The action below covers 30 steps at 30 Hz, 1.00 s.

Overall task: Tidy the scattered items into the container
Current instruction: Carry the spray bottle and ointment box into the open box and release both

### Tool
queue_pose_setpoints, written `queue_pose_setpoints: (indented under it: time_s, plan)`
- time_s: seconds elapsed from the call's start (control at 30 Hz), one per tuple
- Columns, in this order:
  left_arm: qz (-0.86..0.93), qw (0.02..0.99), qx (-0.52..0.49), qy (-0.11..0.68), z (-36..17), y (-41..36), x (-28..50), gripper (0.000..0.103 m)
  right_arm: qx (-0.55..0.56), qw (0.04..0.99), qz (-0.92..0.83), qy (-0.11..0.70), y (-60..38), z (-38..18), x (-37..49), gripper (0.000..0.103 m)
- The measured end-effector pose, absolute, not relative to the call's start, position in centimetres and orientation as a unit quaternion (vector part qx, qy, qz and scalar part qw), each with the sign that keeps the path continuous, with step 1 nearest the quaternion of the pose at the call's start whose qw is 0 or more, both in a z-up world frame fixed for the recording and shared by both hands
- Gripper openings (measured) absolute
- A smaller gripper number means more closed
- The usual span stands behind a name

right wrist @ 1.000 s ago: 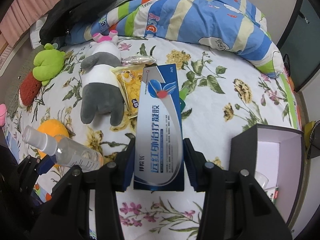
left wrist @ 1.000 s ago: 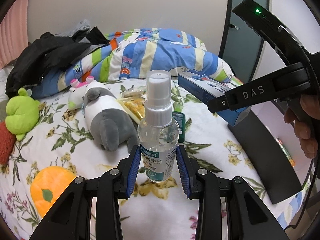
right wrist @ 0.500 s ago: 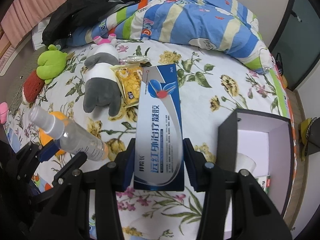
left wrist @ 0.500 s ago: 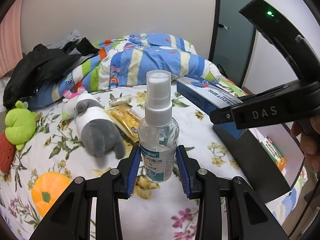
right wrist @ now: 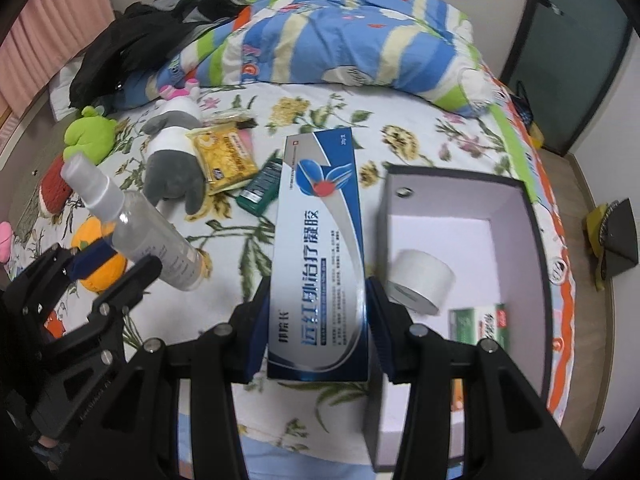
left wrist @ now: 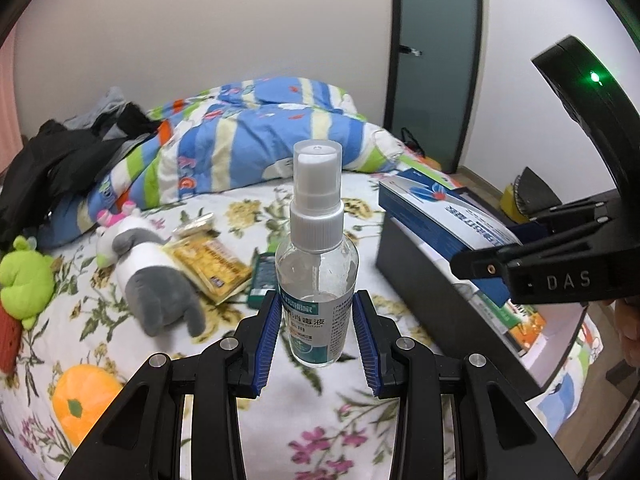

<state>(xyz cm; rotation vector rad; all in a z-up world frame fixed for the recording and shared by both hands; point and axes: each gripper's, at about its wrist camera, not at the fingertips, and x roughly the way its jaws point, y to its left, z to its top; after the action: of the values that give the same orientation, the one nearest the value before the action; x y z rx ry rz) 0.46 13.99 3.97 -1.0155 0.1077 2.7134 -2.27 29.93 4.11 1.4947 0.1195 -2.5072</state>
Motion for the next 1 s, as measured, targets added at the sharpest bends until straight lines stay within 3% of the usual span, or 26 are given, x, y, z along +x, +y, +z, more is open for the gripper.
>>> queue_pose_setpoints:
  time_s: [0.53, 1.0]
  plan:
    - [0.918, 0.197, -0.338, 0.067, 5.1, 25.8, -0.6, 0.037, 0.513, 0.031, -0.858, 0.005, 42.1, 3.6, 0.8, 0.045]
    - [0.896, 0.238, -0.366, 0.077, 1.7, 34.2, -4.0, 0.037, 0.537, -0.012, -0.843, -0.016, 48.1, -1.0, 0.2, 0.045]
